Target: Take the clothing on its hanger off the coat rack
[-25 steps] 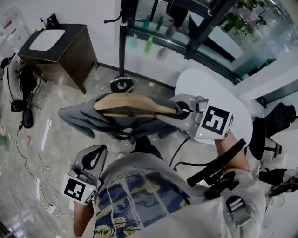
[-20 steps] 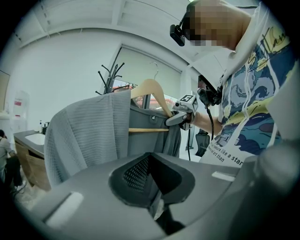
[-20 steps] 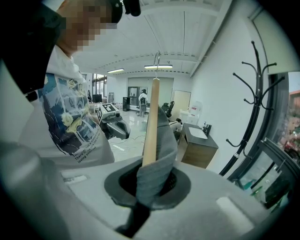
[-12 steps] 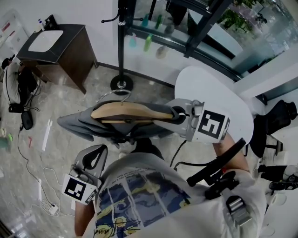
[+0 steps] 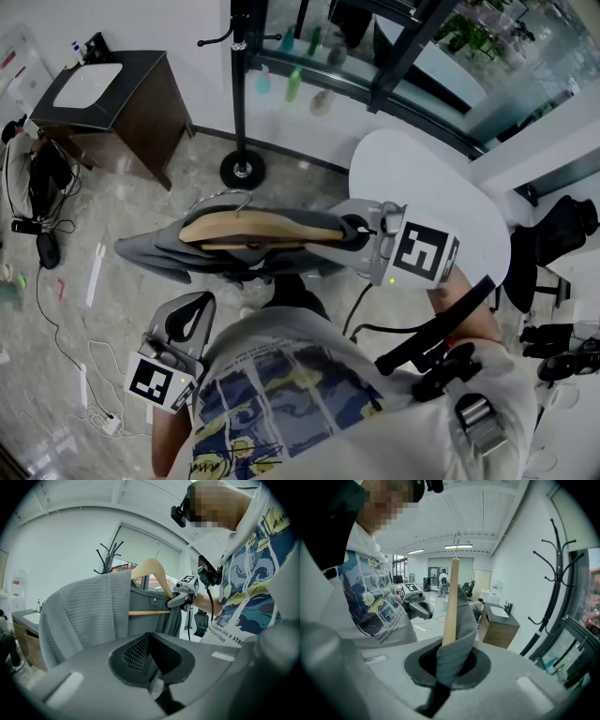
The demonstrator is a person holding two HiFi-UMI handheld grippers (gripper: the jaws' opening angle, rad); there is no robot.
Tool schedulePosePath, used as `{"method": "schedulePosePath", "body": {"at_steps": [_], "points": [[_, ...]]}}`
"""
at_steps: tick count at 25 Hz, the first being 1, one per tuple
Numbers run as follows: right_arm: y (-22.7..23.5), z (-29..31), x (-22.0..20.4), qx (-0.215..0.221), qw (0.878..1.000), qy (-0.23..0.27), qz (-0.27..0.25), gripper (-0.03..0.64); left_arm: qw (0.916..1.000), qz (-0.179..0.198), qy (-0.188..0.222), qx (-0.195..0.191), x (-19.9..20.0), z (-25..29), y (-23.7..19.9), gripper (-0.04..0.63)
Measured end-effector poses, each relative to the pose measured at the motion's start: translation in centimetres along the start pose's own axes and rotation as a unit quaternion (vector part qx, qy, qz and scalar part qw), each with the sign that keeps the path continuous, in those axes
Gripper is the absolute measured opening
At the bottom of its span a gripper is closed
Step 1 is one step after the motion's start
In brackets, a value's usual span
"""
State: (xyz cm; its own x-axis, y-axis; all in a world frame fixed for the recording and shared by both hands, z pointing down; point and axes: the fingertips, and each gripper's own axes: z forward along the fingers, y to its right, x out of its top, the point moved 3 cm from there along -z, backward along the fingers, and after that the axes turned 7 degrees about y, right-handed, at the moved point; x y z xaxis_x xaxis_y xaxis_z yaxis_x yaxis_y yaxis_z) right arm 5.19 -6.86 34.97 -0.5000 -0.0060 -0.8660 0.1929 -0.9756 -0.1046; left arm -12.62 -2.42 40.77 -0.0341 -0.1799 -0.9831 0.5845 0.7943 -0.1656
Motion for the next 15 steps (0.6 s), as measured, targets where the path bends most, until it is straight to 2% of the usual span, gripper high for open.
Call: {"method": "schedulePosePath", "body": {"at_steps": [15], "points": [[-0.45, -0.3, -0.5, -0.002, 1.0, 0.006, 0.005, 0.005, 1.0, 0.001, -0.003, -0.003, -0.39, 0.22, 0.58, 0.005]]}}
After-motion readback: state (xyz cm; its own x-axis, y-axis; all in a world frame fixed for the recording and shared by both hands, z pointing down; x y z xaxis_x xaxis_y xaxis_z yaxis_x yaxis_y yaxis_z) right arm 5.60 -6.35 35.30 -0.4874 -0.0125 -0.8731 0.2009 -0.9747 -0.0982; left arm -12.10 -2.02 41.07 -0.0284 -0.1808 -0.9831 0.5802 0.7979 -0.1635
